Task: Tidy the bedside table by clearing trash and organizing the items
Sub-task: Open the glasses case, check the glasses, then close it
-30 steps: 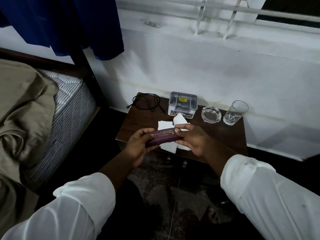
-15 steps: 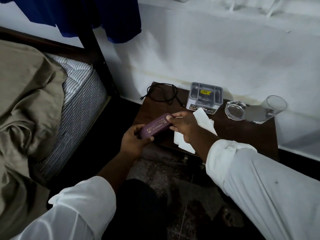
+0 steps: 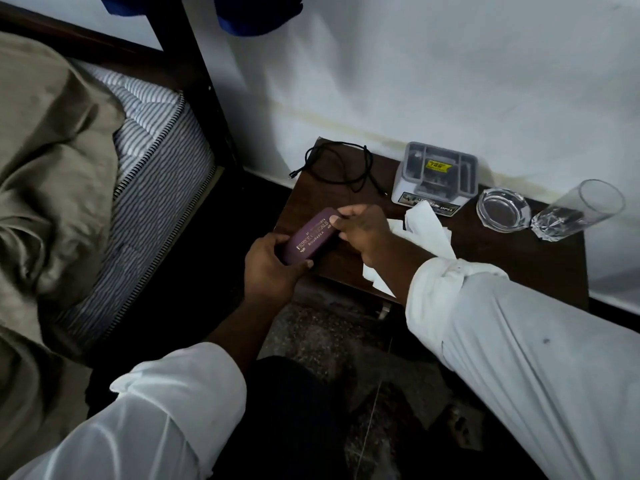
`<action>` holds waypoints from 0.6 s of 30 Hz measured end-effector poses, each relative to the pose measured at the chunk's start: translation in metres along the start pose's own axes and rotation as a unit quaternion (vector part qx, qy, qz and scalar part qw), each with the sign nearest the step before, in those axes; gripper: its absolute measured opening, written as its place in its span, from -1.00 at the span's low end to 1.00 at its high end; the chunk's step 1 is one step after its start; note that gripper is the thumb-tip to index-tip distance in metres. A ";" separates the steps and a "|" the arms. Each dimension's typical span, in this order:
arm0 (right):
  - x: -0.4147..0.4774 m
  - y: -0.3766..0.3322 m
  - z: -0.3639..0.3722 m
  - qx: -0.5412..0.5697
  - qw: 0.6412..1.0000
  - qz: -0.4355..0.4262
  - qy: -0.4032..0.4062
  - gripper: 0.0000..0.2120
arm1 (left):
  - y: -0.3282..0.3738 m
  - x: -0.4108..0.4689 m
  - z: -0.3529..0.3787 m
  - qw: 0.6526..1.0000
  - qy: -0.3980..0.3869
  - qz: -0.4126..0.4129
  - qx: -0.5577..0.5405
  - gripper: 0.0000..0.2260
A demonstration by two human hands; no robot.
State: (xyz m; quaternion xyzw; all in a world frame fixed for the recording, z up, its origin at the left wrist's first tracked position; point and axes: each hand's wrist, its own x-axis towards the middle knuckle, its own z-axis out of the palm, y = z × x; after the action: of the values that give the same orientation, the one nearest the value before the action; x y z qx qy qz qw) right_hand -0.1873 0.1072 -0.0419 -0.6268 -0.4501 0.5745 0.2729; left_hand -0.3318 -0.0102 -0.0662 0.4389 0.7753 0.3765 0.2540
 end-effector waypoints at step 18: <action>0.014 0.004 0.008 -0.054 0.998 -0.019 -0.020 -0.49 | -0.002 0.001 0.015 0.999 0.030 0.001 0.022 -0.45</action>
State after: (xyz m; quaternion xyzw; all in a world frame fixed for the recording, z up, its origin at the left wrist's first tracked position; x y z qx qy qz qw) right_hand -0.1949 0.1165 -0.0535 -0.6206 -0.4972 0.5565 0.2408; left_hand -0.3225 -0.0045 -0.0766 0.4336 0.7903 0.3728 0.2202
